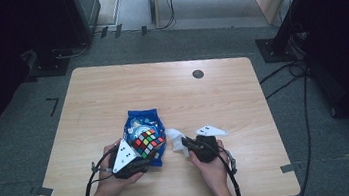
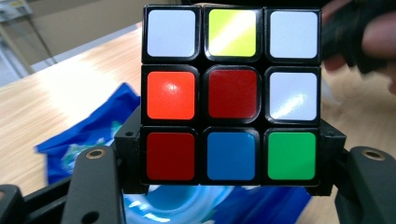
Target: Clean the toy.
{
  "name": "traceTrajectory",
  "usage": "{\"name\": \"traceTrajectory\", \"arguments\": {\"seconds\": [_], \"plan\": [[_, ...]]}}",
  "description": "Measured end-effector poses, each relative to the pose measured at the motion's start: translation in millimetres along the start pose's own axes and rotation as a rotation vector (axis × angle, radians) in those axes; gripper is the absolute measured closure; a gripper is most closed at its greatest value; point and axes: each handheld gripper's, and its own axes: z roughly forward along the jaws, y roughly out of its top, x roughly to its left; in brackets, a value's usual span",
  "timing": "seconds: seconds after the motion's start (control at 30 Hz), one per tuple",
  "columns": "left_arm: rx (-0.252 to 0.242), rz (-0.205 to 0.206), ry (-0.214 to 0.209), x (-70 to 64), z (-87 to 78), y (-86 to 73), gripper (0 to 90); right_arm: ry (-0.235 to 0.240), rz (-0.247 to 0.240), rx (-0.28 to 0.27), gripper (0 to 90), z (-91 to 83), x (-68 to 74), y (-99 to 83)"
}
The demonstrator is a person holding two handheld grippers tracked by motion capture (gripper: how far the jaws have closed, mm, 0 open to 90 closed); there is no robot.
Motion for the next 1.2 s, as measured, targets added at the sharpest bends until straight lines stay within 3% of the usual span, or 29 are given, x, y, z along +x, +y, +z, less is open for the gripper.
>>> {"name": "traceTrajectory", "arguments": {"seconds": [0.07, 0.13, 0.23, 0.27, 0.37, 0.57, 0.63, 0.77, 0.83, 1.0, 1.07, 1.17, 1.2], "plan": [[0.008, 0.018, -0.019, -6.0, 3.2, 0.1, 34.1, 0.052, 0.009, -0.056, 89.0, -7.4, 5.0, 6.8], [0.011, 0.028, -0.039, -10.3, 5.5, 0.1, 34.1, 0.133, 0.004, -0.093, 89.0, -13.1, 12.9, 12.5], [0.015, 0.037, -0.049, -14.2, 7.5, 0.1, 34.1, 0.193, -0.016, -0.095, 89.0, -14.3, 24.4, 15.3], [0.017, 0.042, -0.055, -15.9, 8.4, 0.1, 34.1, 0.193, -0.016, -0.095, 89.0, -14.3, 24.4, 15.3], [0.028, 0.064, -0.070, -21.2, 10.8, -0.1, 34.1, 0.239, 0.009, -0.086, 89.1, -10.3, 32.6, 15.8], [0.020, 0.044, -0.085, -20.6, 10.6, 0.3, 34.1, 0.347, 0.014, -0.106, 89.1, -15.6, 41.7, 20.4], [0.014, 0.021, -0.081, -16.3, 9.2, 0.3, 34.1, 0.400, -0.025, -0.118, 89.0, -21.3, 53.0, 24.4], [-0.012, -0.031, -0.059, -0.7, 1.0, 0.6, 34.2, 0.402, -0.036, -0.117, 88.9, -23.6, 58.2, 26.0], [-0.030, -0.048, -0.060, 3.3, -2.5, 1.0, 34.2, 0.370, -0.030, -0.110, 88.8, -22.6, 53.8, 25.4], [-0.044, -0.022, -0.086, 0.1, -5.0, 2.8, 34.1, 0.302, 0.037, -0.097, 88.8, -18.3, 36.9, 22.4], [-0.041, 0.007, -0.110, -9.0, -2.2, 4.1, 34.2, 0.293, 0.046, -0.096, 88.8, -17.5, 34.9, 21.9], [-0.022, 0.027, -0.117, -15.5, 2.6, 4.3, 34.2, 0.294, 0.056, -0.100, 88.7, -17.2, 34.8, 21.2], [-0.001, 0.016, -0.112, -16.9, 6.5, 3.2, 34.1, 0.340, 0.082, -0.108, 88.6, -17.4, 37.9, 21.3]]}}
